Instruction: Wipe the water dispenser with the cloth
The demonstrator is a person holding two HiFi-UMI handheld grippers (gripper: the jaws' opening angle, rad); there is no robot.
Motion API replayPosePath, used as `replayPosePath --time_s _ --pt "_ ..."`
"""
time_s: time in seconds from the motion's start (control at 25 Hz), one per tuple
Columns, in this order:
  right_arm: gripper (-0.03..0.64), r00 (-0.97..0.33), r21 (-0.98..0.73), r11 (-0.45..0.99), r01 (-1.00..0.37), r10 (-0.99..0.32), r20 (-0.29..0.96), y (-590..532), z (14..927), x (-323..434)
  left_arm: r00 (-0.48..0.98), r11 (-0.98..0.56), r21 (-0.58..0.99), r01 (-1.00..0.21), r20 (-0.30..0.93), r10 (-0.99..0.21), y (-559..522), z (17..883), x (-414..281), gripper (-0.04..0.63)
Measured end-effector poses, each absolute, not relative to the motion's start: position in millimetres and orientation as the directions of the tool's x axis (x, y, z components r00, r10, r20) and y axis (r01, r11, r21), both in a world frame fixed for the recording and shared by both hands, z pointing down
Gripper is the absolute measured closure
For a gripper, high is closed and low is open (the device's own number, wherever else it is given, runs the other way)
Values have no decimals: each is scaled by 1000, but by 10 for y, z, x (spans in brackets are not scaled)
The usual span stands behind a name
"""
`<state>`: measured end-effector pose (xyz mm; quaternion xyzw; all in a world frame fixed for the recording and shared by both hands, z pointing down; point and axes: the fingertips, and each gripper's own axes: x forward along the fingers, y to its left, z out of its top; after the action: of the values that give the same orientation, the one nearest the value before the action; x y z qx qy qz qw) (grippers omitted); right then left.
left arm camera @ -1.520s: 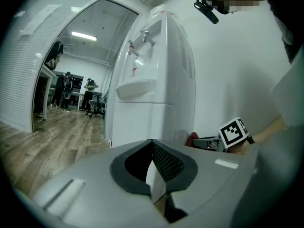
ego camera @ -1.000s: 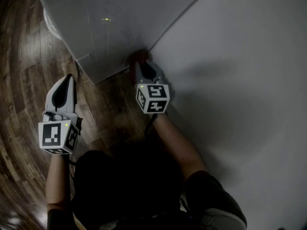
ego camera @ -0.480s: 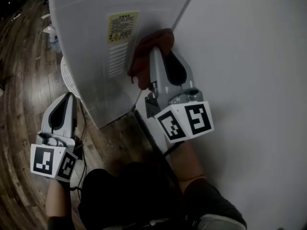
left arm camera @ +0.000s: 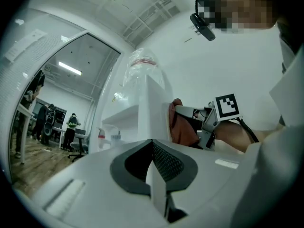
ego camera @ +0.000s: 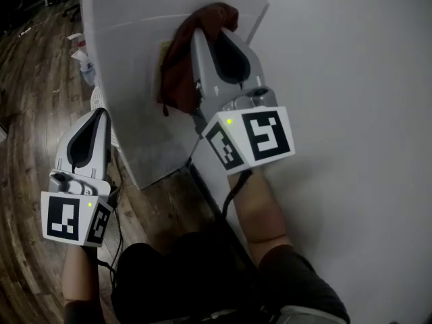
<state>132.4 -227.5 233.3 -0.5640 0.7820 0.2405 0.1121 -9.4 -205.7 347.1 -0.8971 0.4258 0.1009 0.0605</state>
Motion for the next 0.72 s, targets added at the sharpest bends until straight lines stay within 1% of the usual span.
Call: replayPosePath --time_s 0.2,0.44,0.6,0.72 --pt "574 -348 262 275 -925 -889 -298 -2274 3611 1290 602 -613 -15 -790 -211 -771 -2027 4188 -176 577" --pt "572 -305 188 280 -941 -945 -120 -2342 5259 1383 576 -574 -36 -818 -41 -817 -2246 5615 -367 576" --pt "572 -274 110 273 -956 -962 7 -2377 6153 1477 575 -572 -101 -814 -5 -818 -2306 6299 -378 576" --pt "572 -248 110 263 -959 -960 133 -2388 6836 1488 575 -574 -88 -814 18 -818 -2327 6764 -404 577"
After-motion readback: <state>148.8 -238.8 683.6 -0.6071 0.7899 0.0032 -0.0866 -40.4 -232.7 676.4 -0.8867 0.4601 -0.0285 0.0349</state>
